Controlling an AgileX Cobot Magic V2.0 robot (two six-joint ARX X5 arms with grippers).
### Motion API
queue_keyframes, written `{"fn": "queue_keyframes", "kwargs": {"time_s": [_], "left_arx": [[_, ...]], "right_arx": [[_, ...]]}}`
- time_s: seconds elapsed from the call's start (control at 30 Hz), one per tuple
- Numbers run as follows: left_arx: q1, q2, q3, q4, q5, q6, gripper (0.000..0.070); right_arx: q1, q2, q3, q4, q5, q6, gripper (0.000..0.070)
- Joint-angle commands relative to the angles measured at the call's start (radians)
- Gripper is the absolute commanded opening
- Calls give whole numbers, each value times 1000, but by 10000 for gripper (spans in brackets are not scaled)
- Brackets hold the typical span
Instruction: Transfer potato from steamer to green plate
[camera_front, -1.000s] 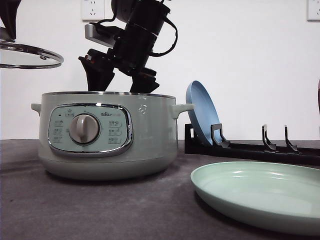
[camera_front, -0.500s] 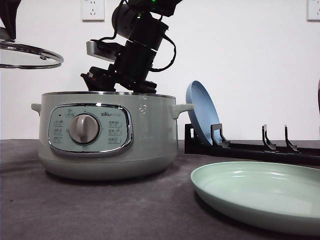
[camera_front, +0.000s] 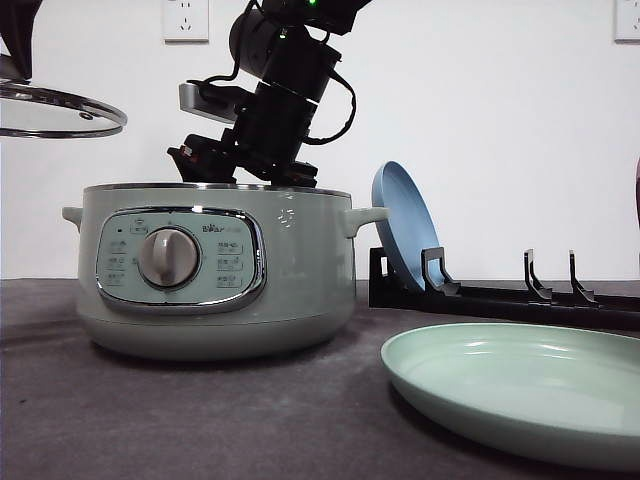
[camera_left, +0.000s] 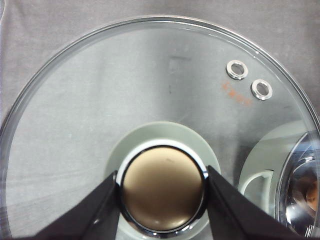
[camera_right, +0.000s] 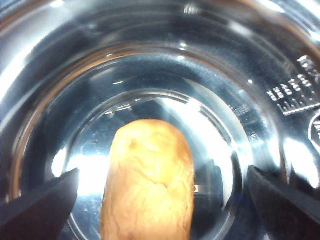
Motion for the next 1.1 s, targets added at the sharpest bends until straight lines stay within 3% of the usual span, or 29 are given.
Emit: {"fn": "queue_keyframes", "kwargs": {"time_s": [0.0,0.37,0.43,0.53,0.63,0.83,1.07], "left_arx": [[2,3,45,29,0,-2,0],[2,3,45,32,0,-2,0],[2,3,45,34,0,-2,0],[2,3,45,34,0,-2,0],[2,3,45,34,0,-2,0],[2,3,45,34,1,-5,0],[2,3,45,34,1,-6,0]], "right_arx": [[10,34,27,7,3,-10,681],[19,78,27,-3,-5,3,662],[22,80,27,-4,-4,5,562],[23,80,28,-4,-4,8,321],[24,79,30,-7,-4,19,210],[25,68,85,-73,-4,19,205],[24,21,263,-260,-4,28,206]]}}
